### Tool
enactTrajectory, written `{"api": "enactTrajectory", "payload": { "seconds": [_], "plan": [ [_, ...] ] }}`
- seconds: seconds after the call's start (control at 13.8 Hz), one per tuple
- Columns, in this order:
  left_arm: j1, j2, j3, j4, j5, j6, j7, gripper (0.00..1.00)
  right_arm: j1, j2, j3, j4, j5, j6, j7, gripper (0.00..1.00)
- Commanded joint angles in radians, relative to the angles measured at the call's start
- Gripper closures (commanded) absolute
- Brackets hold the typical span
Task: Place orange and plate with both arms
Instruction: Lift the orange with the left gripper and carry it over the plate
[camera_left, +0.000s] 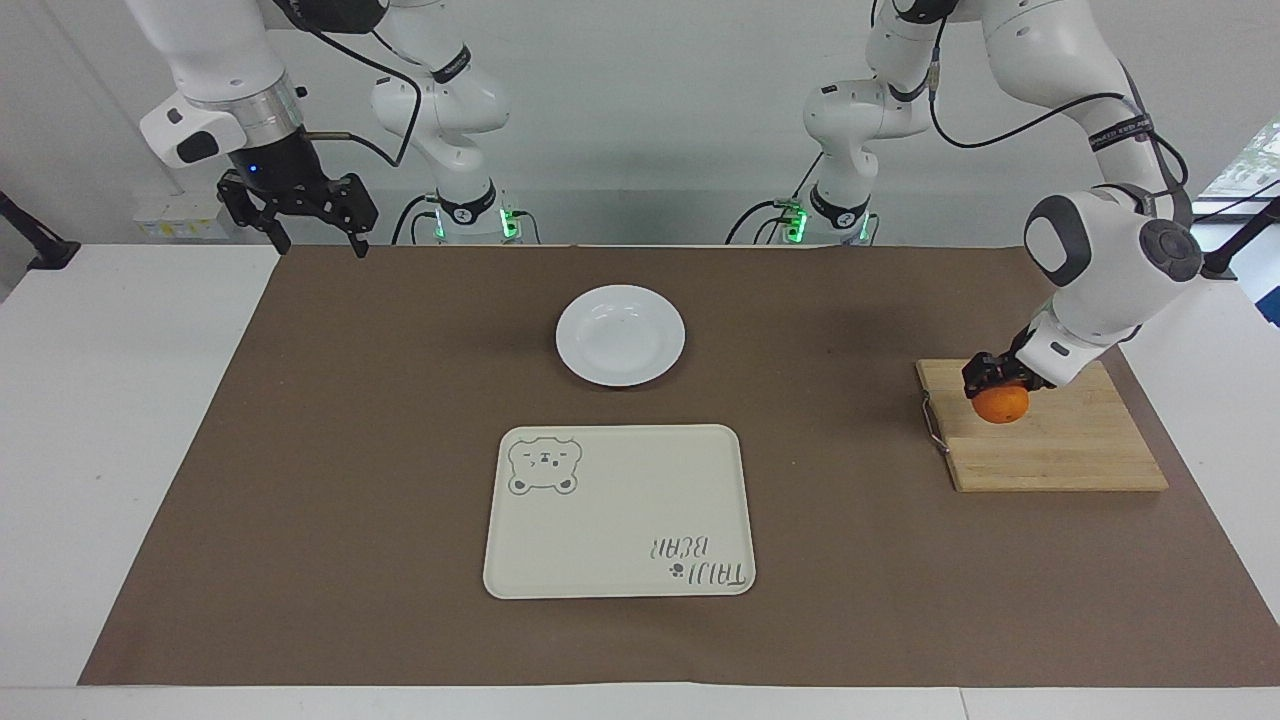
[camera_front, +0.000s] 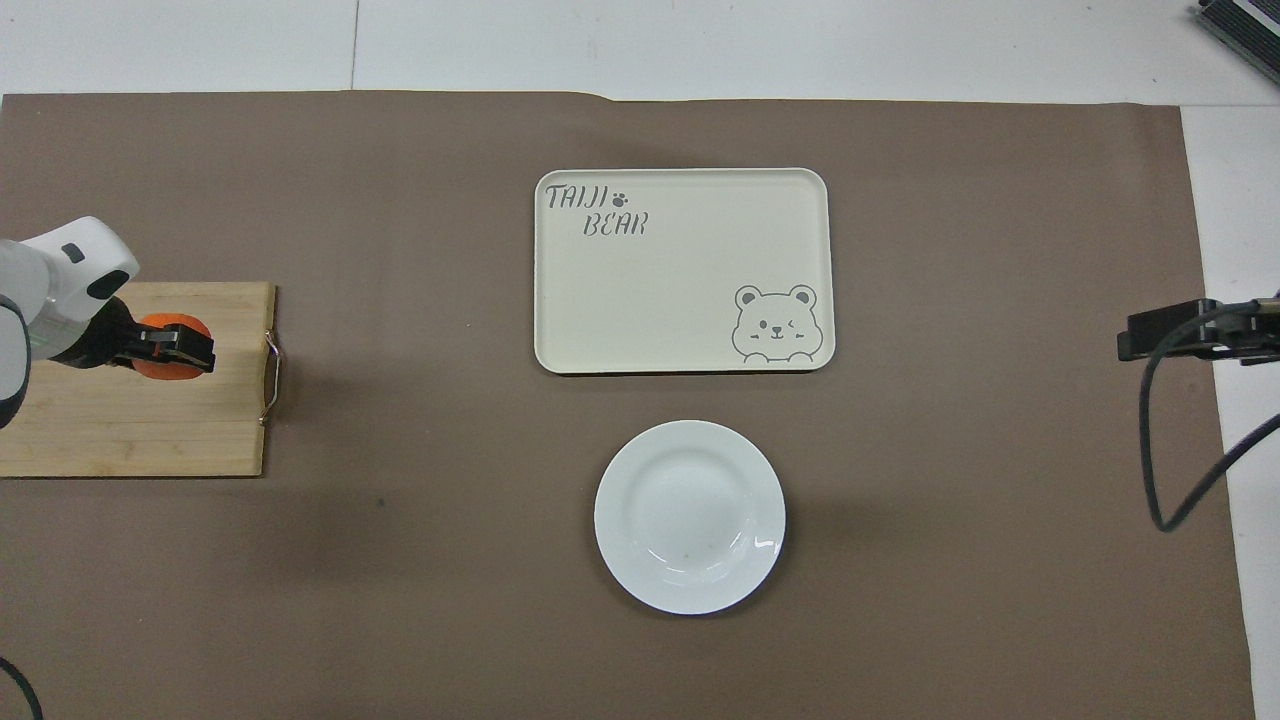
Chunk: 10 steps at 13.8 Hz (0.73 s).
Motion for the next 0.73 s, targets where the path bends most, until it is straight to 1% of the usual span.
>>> {"api": "enactTrajectory", "payload": {
  "seconds": [0.0,0.15,0.22,0.36,0.44,0.51,0.65],
  "plan": [
    [-0.056,-0.036,0.008,0.109,0.0,-0.15,-0.056,1.0,0.023,-0.005,-0.037,-0.012,0.012,0.015,0.005,0.0],
    [-0.07,-0.075,0.005,0.141,0.002,-0.197,-0.058,1.0,0.006,-0.003,-0.035,-0.012,0.012,0.016,0.004,0.0],
    [-0.083,-0.082,0.006,0.168,0.0,-0.234,-0.061,1.0,0.006,-0.003,-0.035,-0.012,0.012,0.016,0.002,0.0],
    [-0.084,-0.082,0.0,0.273,0.003,-0.347,-0.096,1.0,-0.006,-0.003,-0.023,-0.013,0.012,0.016,0.004,0.0],
    [-0.09,-0.084,-0.004,0.302,0.003,-0.389,-0.113,1.0,-0.029,-0.003,0.0,-0.013,0.012,0.018,0.004,0.0],
    [-0.11,-0.087,-0.006,0.305,0.002,-0.403,-0.136,1.0,-0.031,-0.003,0.006,-0.013,0.014,0.016,0.004,0.0],
    [-0.158,-0.111,-0.02,0.278,0.0,-0.389,-0.206,1.0,-0.028,-0.005,0.006,-0.013,0.014,0.015,0.004,0.0]
  ]
}}
